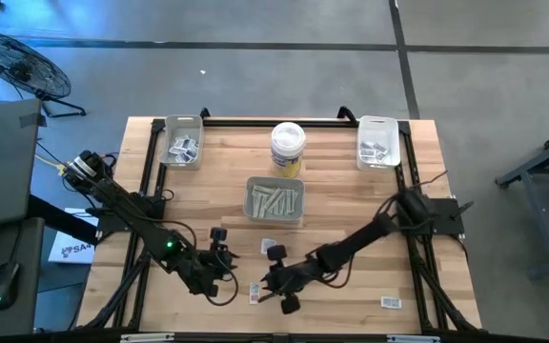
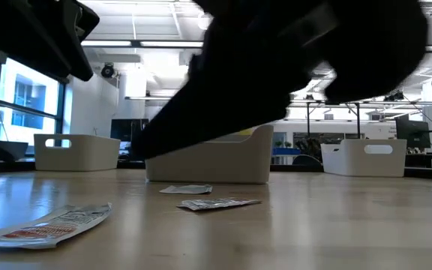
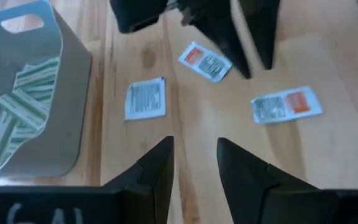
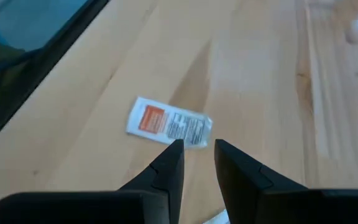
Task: Pick & Place First Aid Supplies
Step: Put the ointment pack into the white bin
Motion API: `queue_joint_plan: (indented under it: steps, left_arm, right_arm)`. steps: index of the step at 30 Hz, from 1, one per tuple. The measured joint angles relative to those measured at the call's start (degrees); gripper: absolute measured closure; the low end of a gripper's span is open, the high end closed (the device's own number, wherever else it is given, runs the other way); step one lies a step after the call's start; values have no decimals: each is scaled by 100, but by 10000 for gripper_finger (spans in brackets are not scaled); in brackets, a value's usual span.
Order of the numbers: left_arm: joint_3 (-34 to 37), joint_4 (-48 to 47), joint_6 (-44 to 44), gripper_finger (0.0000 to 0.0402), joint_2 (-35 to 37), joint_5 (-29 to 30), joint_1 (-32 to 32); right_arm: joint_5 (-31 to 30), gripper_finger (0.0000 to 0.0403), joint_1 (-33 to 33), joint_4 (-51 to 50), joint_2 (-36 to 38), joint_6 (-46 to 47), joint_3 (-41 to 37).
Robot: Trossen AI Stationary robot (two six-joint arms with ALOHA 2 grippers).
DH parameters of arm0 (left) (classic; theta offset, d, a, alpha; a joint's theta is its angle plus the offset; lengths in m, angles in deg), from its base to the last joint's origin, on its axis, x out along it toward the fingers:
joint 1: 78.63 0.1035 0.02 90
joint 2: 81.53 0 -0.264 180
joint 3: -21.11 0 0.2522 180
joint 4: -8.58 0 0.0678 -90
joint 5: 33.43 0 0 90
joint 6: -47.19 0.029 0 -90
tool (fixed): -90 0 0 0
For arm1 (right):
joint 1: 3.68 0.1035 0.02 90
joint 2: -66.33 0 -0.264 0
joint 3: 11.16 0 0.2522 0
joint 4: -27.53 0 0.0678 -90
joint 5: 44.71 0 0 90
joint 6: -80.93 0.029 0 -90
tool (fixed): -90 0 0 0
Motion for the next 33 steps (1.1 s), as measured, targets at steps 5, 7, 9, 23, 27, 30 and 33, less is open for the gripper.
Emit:
queue_joint_plan:
  steps: [5,7,9,23,27,30,33]
  left_arm:
    - [0,-114,-1,282,0,75,2]
    - [0,-137,2,282,0,172,0]
    - [0,-175,4,282,16,226,0]
    - [0,-154,-2,282,31,346,4]
    - [0,-154,-1,282,32,385,4]
    - [0,-153,-2,282,33,387,4]
    - [0,-153,-2,282,33,387,4]
  right_arm:
    - [272,286,-170,138,-230,-116,149]
    - [333,272,-228,258,-348,-117,145]
    - [508,262,-277,420,-456,-64,145]
    - [870,257,-385,627,-619,-123,142]
    - [899,257,-395,705,-657,-212,143]
    - [906,257,-444,664,-657,-160,145]
    - [797,265,-489,586,-657,-108,145]
